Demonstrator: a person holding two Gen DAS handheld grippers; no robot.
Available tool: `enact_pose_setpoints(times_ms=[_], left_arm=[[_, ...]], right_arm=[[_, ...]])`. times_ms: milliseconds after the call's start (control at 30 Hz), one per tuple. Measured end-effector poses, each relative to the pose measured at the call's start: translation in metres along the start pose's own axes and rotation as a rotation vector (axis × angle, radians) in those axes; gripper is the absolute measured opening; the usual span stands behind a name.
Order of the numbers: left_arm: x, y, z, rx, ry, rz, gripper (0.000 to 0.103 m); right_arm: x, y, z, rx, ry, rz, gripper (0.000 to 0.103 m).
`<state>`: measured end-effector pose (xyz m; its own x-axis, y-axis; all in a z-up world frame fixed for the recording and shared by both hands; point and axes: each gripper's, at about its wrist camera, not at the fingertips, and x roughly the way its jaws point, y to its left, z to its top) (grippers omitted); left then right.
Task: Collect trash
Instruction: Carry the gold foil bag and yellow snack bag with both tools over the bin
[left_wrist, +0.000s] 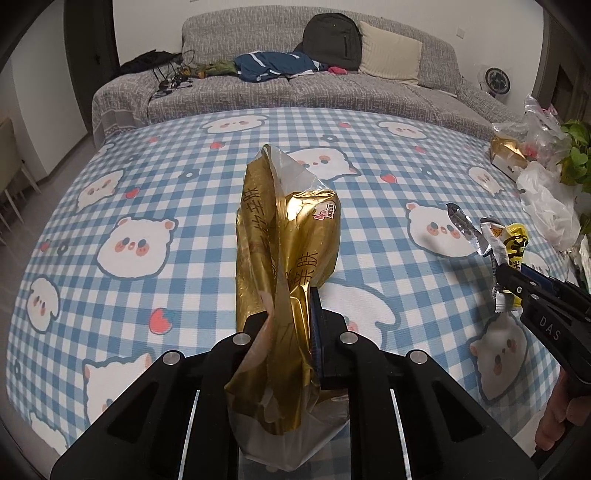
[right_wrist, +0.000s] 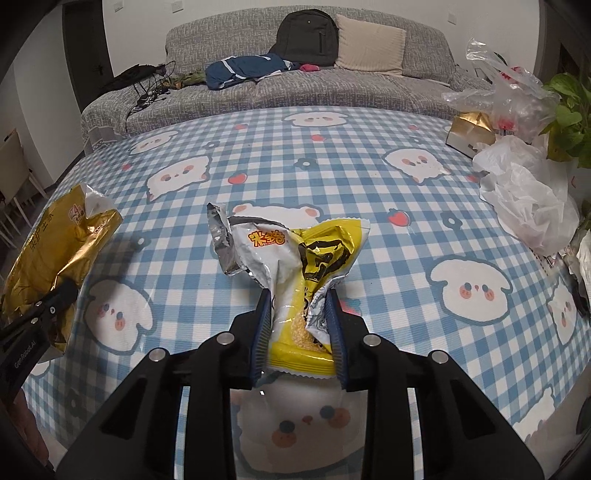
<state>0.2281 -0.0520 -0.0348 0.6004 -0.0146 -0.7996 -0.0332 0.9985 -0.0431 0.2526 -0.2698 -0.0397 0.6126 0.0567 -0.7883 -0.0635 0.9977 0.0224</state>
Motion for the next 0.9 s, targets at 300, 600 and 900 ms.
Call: enact_pose_setpoints(times_ms=[300, 600, 900], left_arm=[[-0.024, 0.001, -0.019, -0.019, -0.009, 0.001, 0.013], [-0.046, -0.01, -0.041, -0.017, -0.008, -0.007, 0.013], [-0.062, -0.023, -0.062, -0.007, -0.003, -0.018, 0.013]], right_arm=[[-0.028, 0.007, -0.013, -0.022, -0.015, 0.001, 0.028], [-0.054, 0.005, -0.03, -0.03, -0.029, 0.004, 0.028], [-0.071, 0.001, -0.047, -0.041, -0.03, -0.007, 0.028]])
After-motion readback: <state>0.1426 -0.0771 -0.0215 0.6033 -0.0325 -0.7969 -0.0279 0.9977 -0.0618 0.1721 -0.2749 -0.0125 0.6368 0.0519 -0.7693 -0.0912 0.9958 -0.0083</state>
